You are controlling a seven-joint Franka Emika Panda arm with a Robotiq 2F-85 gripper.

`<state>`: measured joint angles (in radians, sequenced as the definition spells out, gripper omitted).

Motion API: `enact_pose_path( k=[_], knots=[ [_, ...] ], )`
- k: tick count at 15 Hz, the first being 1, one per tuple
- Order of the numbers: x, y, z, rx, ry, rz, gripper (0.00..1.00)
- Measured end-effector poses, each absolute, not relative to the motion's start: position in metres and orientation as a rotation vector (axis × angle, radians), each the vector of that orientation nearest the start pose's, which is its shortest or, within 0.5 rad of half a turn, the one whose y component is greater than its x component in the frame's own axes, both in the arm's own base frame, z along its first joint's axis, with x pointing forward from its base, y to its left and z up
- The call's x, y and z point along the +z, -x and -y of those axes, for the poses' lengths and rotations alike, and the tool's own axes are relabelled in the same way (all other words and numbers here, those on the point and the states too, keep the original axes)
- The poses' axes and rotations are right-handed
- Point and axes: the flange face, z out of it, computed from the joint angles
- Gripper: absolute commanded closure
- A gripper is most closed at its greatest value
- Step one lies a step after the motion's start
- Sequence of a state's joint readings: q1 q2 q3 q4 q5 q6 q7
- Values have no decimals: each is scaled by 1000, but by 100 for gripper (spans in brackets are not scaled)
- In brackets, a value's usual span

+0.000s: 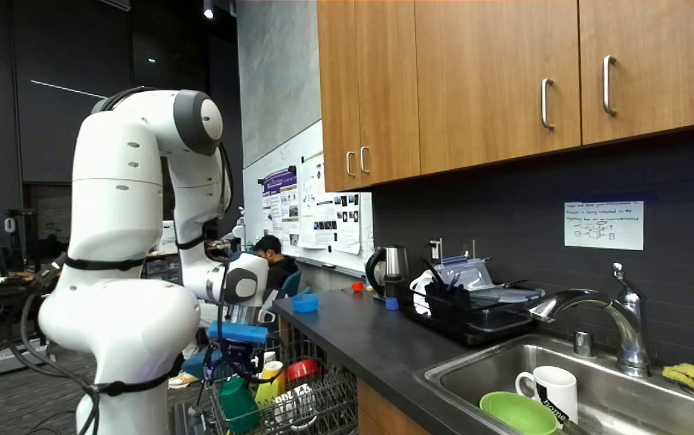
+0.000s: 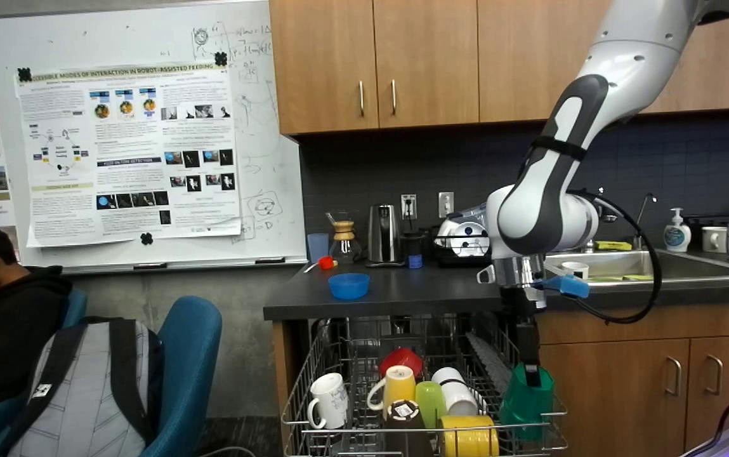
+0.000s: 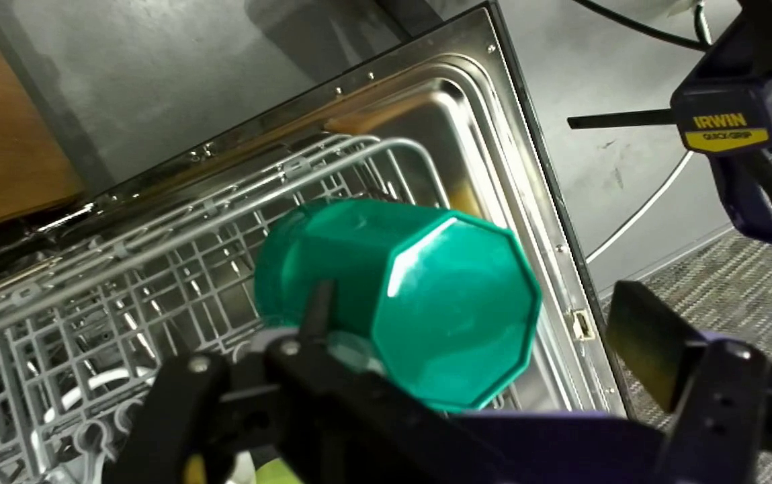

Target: Lift the green cup in the dish washing rack and place it on the far right of the dish washing rack

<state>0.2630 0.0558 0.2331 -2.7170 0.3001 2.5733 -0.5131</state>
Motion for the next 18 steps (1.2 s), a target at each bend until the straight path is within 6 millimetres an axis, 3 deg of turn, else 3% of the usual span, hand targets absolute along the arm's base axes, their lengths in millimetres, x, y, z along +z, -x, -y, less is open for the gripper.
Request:
enact_pose_path(
  k=[6, 7, 11, 18],
  knots=[
    [175, -334, -175, 329, 2787, 1042, 0],
    [172, -334, -174, 336, 2794, 1029, 25],
    [165, -336, -170, 339, 2829, 978, 40],
    [172, -337, -177, 318, 2853, 952, 40]
  ],
)
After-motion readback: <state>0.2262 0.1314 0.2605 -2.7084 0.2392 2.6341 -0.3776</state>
